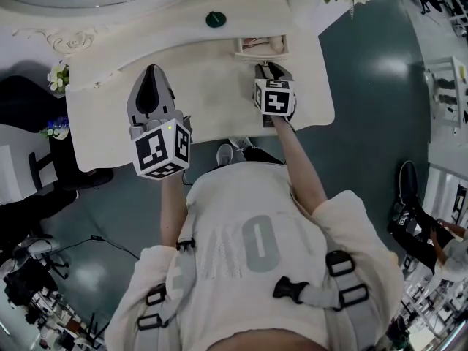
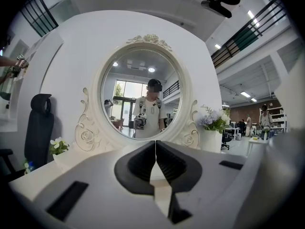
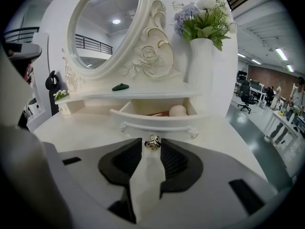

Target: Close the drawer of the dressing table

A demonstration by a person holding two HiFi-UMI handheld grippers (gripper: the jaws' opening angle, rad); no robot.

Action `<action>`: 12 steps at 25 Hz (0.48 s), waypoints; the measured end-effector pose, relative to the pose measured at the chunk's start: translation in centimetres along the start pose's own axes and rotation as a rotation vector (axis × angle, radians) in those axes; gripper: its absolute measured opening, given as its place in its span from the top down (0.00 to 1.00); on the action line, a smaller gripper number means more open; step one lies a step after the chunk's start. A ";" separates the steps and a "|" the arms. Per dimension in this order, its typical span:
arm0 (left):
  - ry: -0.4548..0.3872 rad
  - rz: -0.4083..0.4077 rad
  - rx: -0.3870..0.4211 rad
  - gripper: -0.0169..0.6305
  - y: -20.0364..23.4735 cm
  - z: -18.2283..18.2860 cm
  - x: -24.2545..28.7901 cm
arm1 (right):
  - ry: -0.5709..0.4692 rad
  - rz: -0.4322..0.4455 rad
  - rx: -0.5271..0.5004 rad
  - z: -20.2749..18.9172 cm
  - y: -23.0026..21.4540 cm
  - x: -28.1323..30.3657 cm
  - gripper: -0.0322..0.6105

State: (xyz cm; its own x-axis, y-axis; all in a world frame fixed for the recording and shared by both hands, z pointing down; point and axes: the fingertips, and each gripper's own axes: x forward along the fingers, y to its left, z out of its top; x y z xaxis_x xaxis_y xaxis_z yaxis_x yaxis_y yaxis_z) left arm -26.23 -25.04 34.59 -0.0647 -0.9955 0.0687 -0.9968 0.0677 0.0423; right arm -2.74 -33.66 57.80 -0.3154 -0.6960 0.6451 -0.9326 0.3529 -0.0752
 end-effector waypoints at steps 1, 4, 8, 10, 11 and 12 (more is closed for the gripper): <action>0.002 -0.001 0.000 0.94 0.0 0.0 0.1 | -0.001 -0.003 0.000 0.0 -0.1 0.0 0.76; 0.007 -0.001 0.003 0.94 0.0 -0.3 0.5 | -0.006 -0.003 -0.001 0.0 -0.3 0.1 0.78; 0.010 0.002 0.002 0.94 0.1 -0.4 0.8 | -0.010 -0.007 -0.006 0.0 -0.2 0.1 0.79; 0.011 0.003 0.001 0.94 0.2 -0.4 0.9 | -0.011 -0.008 -0.012 0.0 -0.2 0.1 0.79; 0.012 0.004 0.000 0.95 0.3 -0.4 1.0 | -0.011 -0.009 -0.014 0.1 -0.3 0.1 0.79; 0.012 0.004 0.000 0.95 0.3 -0.5 1.1 | -0.011 -0.010 -0.015 0.1 -0.3 0.1 0.79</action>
State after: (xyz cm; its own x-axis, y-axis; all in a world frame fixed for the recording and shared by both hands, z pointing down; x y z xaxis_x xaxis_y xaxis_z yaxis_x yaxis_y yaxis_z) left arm -26.58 -26.08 35.17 -0.0684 -0.9943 0.0813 -0.9965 0.0720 0.0424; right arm -2.52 -33.95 57.83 -0.3080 -0.7063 0.6374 -0.9330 0.3552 -0.0574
